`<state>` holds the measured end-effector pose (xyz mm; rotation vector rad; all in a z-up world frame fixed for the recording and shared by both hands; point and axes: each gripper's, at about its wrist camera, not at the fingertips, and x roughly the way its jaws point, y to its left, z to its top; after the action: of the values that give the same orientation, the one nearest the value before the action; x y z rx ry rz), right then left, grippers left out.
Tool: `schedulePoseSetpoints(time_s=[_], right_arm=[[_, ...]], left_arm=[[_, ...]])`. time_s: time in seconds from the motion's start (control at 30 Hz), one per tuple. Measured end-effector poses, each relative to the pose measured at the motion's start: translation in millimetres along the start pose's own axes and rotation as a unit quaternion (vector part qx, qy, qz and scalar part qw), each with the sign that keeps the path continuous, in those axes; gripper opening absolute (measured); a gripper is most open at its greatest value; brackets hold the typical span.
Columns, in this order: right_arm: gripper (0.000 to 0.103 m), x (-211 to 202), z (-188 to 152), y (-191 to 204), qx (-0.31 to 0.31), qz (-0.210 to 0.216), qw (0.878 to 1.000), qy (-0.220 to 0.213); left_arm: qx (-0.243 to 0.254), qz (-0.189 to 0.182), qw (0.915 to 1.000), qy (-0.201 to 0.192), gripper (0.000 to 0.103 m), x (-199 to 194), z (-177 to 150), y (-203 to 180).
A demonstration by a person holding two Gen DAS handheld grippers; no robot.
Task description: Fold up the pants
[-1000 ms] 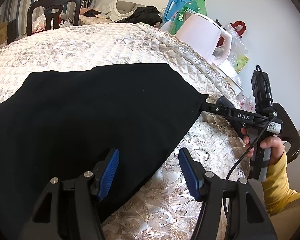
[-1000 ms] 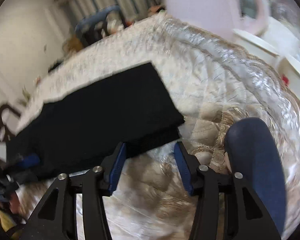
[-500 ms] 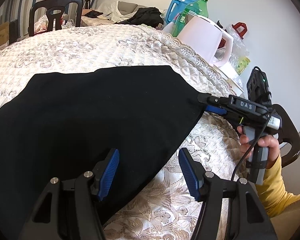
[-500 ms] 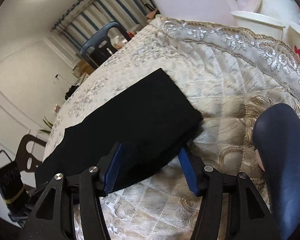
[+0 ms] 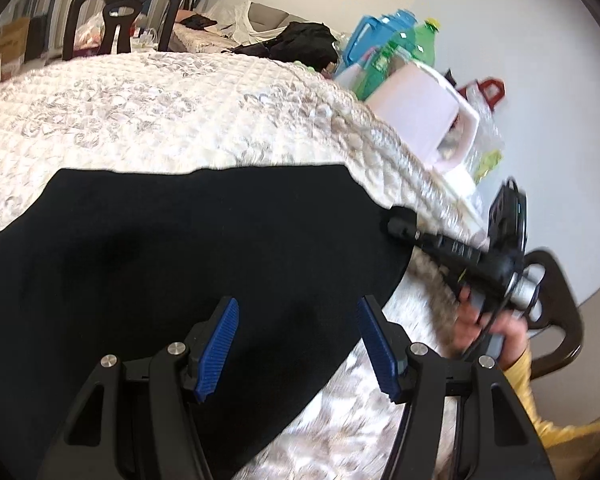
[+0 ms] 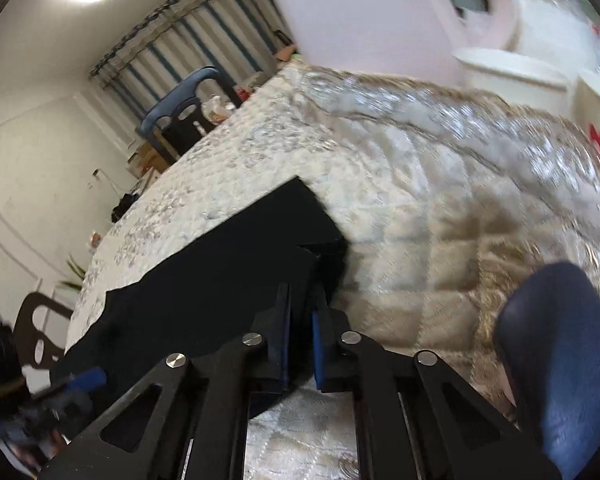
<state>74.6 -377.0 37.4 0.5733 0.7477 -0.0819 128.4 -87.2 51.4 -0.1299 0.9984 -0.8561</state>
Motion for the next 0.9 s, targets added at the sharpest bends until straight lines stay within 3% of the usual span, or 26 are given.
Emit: schedulePoseSetpoints(time_s=[0.1,0.57,0.9], right_arm=[[0.007,-2,-1,16,-0.053,-0.006,0.998,-0.018],[0.007,-3,-24,81,-0.224,0.075,0.971,-0.021],[0.007,-2,-43,107,-0.284,0.120,0.951,-0.006]], left_arm=[[-0.007,-0.016,0.9998,-0.004,0.064,5,15,1],[-0.028,-0.120,0.9920,0.029,0.075,49,61,-7],[-0.072,-0.136,0.9872,0.041,0.077,68,72,16]])
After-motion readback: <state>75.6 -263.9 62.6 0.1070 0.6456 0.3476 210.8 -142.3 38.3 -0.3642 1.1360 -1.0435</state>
